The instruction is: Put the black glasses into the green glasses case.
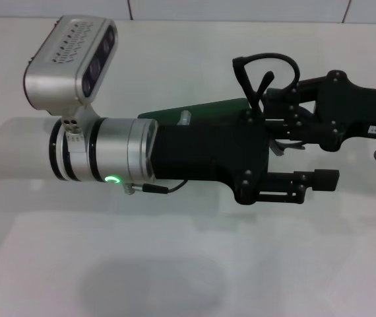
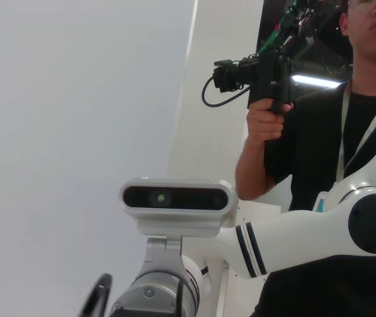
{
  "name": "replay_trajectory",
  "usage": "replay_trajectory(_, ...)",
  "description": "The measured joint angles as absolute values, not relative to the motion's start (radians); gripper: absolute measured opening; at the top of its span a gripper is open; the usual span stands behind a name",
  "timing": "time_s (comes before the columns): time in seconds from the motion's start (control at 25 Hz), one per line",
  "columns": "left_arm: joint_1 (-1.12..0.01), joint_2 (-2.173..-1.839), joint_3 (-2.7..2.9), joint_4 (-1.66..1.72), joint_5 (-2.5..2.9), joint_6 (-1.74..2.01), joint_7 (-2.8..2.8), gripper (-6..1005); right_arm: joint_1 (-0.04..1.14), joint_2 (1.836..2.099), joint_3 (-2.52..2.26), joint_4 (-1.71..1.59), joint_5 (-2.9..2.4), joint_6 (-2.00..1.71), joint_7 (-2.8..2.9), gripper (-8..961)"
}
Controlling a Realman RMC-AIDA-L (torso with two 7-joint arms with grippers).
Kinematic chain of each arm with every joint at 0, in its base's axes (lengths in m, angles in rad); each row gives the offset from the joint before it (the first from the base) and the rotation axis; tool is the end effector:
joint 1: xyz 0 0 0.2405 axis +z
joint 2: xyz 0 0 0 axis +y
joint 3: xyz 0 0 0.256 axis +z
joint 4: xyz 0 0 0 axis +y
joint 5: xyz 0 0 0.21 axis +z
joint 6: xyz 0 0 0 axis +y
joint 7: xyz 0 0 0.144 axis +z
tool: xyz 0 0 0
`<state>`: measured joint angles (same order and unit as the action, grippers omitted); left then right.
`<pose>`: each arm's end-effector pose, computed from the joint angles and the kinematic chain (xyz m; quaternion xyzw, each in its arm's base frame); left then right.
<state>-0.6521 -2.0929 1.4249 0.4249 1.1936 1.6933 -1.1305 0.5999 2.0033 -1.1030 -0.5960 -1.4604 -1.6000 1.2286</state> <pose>-0.1493 0.2967 -0.0617 0.8994 0.0597 0.4275 0.0688 0.1875 0.3455 0.0023 -0.9302 0.0622 0.3543 0.0725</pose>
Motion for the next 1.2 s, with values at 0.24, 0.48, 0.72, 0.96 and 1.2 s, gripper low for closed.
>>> replay_trajectory(0.24,-0.655,-2.092,1.425,0.425,1.193,1.692,-1.13,624,0.601,2.002,-1.104,-0.603,-1.479,-1.615,1.225,122)
replay_trajectory(0.48,-0.655,-2.092,1.425,0.425,1.193,1.692,-1.13,624,0.607,2.005,-1.102,-0.609,-1.5,-1.619,1.223,124)
replay_trajectory(0.72,-0.645,-2.081,1.425,0.425,1.198,1.701,-1.137,624,0.593,2.002,-1.078,-0.61,-1.496,-1.587,1.186,126)
replay_trajectory(0.96,-0.573,-2.058,1.321,0.419,1.191,1.696,-1.134,623,0.557,2.02,-1.09,-0.66,-1.555,-1.443,1.07,128)
replay_trajectory(1.2,-0.478,-2.065,1.131,0.42,1.196,1.692,-1.129,623,0.529,2.027,-1.313,-0.754,-1.525,-1.229,1.05,130)
